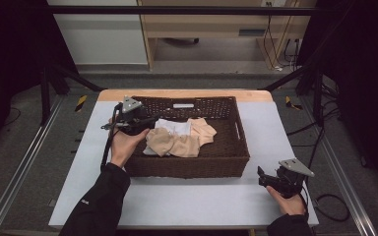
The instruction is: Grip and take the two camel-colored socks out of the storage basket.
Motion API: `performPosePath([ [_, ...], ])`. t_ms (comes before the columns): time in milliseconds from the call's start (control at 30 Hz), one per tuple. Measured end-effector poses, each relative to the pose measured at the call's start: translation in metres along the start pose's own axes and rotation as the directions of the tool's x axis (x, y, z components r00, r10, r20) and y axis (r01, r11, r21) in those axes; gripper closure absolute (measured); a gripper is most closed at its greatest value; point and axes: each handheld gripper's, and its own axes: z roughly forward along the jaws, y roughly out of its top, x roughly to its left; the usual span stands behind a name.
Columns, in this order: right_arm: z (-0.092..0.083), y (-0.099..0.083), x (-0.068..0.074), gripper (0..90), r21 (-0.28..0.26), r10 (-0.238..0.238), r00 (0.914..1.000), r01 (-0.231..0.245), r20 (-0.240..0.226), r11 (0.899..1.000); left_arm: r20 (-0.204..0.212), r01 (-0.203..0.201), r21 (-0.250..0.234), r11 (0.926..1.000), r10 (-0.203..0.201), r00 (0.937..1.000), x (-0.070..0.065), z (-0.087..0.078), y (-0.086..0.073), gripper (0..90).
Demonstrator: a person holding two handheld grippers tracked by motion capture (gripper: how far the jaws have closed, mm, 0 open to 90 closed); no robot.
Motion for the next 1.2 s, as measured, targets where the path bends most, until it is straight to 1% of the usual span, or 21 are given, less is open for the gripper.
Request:
performPosePath([
  [67,0.0,0.0,0.0,3.6,0.0,0.0,1.0,0.0,0.0,1.0,0.007,-0.014,0.018,0.9998,0.013,0.9999,-0.002,0.005,-0.004,42.5],
  [100,0.0,0.0,0.0,3.6,0.001,0.0,1.0,0.0,-0.001,1.0,0.014,-0.022,0.042,0.9989,0.022,0.9997,-0.003,0.011,-0.008,42.2],
  [167,0.001,0.0,0.0,3.6,0.002,-0.003,1.0,0.003,0.0,1.0,0.016,-0.032,0.069,0.9971,0.031,0.9994,-0.004,0.015,-0.012,41.5],
  [200,0.001,0.0,0.0,3.6,0.002,-0.003,1.0,0.003,0.0,1.0,0.016,-0.032,0.069,0.9971,0.031,0.9994,-0.004,0.015,-0.012,41.2],
  [233,0.001,0.0,0.0,3.7,0.004,-0.003,1.0,0.003,0.001,1.0,0.016,-0.033,0.087,0.9957,0.032,0.9994,-0.004,0.019,-0.016,41.2],
  [400,0.001,0.0,0.0,3.7,0.005,-0.005,1.0,0.005,0.002,1.0,0.018,-0.024,0.112,0.9935,0.022,0.9996,-0.003,0.023,-0.023,40.8],
  [433,0.001,0.0,0.0,3.7,0.005,-0.005,1.0,0.005,0.002,1.0,0.018,-0.023,0.13,0.9912,0.021,0.9996,-0.003,0.025,-0.027,40.8],
  [500,0.001,0.0,0.0,3.8,0.008,-0.009,1.0,0.009,0.001,1.0,0.016,-0.024,0.145,0.9891,0.022,0.9996,-0.003,0.027,-0.03,41.2],
  [633,0.002,0.0,0.001,3.8,0.009,-0.009,1.0,0.009,0.002,1.0,0.018,-0.019,0.163,0.9865,0.016,0.9997,-0.003,0.029,-0.035,42.4],
  [667,0.002,0.0,0.001,3.8,0.009,-0.009,1.0,0.009,0.002,1.0,0.018,-0.021,0.17,0.9853,0.018,0.9997,-0.004,0.03,-0.036,42.4],
  [700,0.002,0.0,0.001,3.8,0.011,-0.009,0.9999,0.009,0.003,1.0,0.016,-0.032,0.182,0.9827,0.03,0.9994,-0.006,0.031,-0.037,43.0],
  [733,0.002,0.0,0.001,3.8,0.012,-0.01,0.9999,0.01,0.004,1.0,0.016,-0.032,0.182,0.9827,0.03,0.9994,-0.006,0.031,-0.037,43.1],
  [767,0.002,0.0,0.001,3.8,0.013,-0.011,0.9999,0.011,0.003,1.0,0.014,-0.048,0.201,0.9783,0.046,0.9988,-0.007,0.032,-0.038,43.4],
  [800,0.002,0.0,0.001,3.8,0.014,-0.012,0.9999,0.011,0.004,1.0,0.013,-0.051,0.21,0.9765,0.049,0.9987,-0.008,0.033,-0.039,43.8],
  [833,0.003,0.0,0.001,3.8,0.015,-0.011,0.9999,0.011,0.004,1.0,0.013,-0.056,0.215,0.9749,0.054,0.9984,-0.008,0.034,-0.039,44.2],
  [867,0.003,0.0,0.001,3.8,0.015,-0.011,0.9999,0.011,0.004,1.0,0.013,-0.056,0.215,0.9749,0.054,0.9984,-0.008,0.034,-0.039,44.6],
  [900,0.003,0.0,0.001,3.8,0.017,-0.014,0.9999,0.014,0.004,1.0,0.017,-0.065,0.225,0.9721,0.062,0.9979,-0.009,0.034,-0.04,44.7],
  [933,0.003,0.0,0.001,3.8,0.017,-0.014,0.9999,0.014,0.004,1.0,0.017,-0.065,0.225,0.9721,0.062,0.9979,-0.009,0.034,-0.04,45.2],
  [1033,0.003,0.0,0.001,3.8,0.02,-0.012,0.9999,0.012,0.004,1.0,0.015,-0.081,0.246,0.9658,0.08,0.9967,-0.011,0.036,-0.041,46.2],
  [1133,0.004,0.0,0.001,3.8,0.021,-0.013,0.9999,0.013,0.005,1.0,0.014,-0.083,0.251,0.9644,0.082,0.9965,-0.011,0.038,-0.042,46.7],
  [1200,0.004,0.0,0.001,3.8,0.02,-0.013,0.9999,0.013,0.005,1.0,0.015,-0.088,0.265,0.9603,0.088,0.996,-0.012,0.039,-0.042,47.7],
])
